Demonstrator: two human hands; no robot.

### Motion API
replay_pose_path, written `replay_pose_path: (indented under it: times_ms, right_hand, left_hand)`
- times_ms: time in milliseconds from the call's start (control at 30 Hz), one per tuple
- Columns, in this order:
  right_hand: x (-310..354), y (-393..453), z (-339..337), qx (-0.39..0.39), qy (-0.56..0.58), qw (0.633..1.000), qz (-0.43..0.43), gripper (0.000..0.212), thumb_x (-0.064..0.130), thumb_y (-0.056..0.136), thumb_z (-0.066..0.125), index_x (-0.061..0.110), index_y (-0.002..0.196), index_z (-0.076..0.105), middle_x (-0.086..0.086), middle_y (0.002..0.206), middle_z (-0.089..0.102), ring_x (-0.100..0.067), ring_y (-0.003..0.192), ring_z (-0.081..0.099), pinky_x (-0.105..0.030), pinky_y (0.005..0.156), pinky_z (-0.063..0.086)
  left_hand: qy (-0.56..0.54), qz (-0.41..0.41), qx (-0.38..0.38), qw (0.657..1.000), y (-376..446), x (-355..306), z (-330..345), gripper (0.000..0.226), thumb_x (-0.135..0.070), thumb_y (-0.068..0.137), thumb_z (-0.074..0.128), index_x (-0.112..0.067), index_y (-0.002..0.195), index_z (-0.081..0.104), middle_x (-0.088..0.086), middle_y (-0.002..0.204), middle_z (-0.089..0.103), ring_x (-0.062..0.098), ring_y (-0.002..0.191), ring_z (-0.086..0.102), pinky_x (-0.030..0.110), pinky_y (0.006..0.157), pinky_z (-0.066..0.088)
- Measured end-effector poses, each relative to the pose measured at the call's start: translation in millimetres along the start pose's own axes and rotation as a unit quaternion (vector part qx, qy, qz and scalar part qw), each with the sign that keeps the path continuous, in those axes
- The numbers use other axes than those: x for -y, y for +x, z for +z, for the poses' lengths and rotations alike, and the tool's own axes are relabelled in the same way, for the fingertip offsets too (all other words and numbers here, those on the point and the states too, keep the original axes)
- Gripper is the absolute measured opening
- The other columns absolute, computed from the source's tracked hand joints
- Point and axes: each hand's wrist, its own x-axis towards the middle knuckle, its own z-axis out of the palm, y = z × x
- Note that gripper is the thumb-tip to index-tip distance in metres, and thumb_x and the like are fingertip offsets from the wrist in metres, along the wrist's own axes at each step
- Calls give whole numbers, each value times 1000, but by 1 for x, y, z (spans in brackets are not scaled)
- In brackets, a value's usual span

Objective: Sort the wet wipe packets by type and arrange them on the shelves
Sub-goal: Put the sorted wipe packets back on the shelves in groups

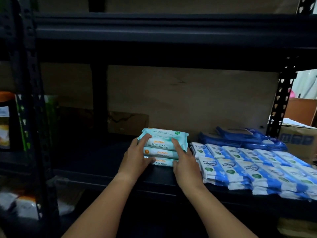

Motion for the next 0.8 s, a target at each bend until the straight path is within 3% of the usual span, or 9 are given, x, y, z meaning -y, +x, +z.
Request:
replay_pose_path:
  times_ms: [167,267,467,600,700,800]
  right_hand:
    - [-5,10,3,7,24,1000,-10,84,4,95,53,54,153,18,-2,162,25,-21,124,53,-28,93,46]
    - [-4,9,1,21,44,999,-12,80,16,98,60,55,153,17,0,164,18,-20,135,45,-29,103,41]
    - [-1,-18,-8,48,-2,999,-5,86,28,100,59,59,152,-1,-1,168,-5,-25,138,41,-33,106,41]
    - [11,-52,-8,7,-25,1000,8,81,29,99,58,48,157,5,-11,161,9,-29,127,48,-37,101,47]
    - [24,-80,-7,-39,-21,999,-12,69,31,97,60,37,156,26,-7,142,32,-24,122,42,-35,103,43]
    - [40,-110,5,-85,4,994,-66,56,30,91,67,30,143,48,0,119,45,-19,109,42,-34,95,44]
  left_hand:
    - [-8,3,2,1000,10,2,9,81,-26,76,86,-43,141,41,-1,144,44,24,123,55,39,97,51]
    - [1,0,12,1000,8,3,10,82,-30,80,83,-45,145,35,-1,148,40,24,126,53,40,98,51]
    - [33,-48,56,997,-24,-4,1,99,-36,90,71,-60,150,-4,-1,168,-2,28,144,36,43,105,45]
    - [7,-14,19,1000,-64,-12,-9,80,-28,96,64,-46,156,15,4,163,18,23,147,31,36,112,38]
    - [6,37,-21,999,-104,-13,-15,66,-27,97,62,-37,154,31,-2,152,37,16,139,37,34,113,39]
    - [45,60,-75,994,-147,-3,-14,67,-25,92,68,-32,151,38,-4,146,41,14,135,37,32,114,36]
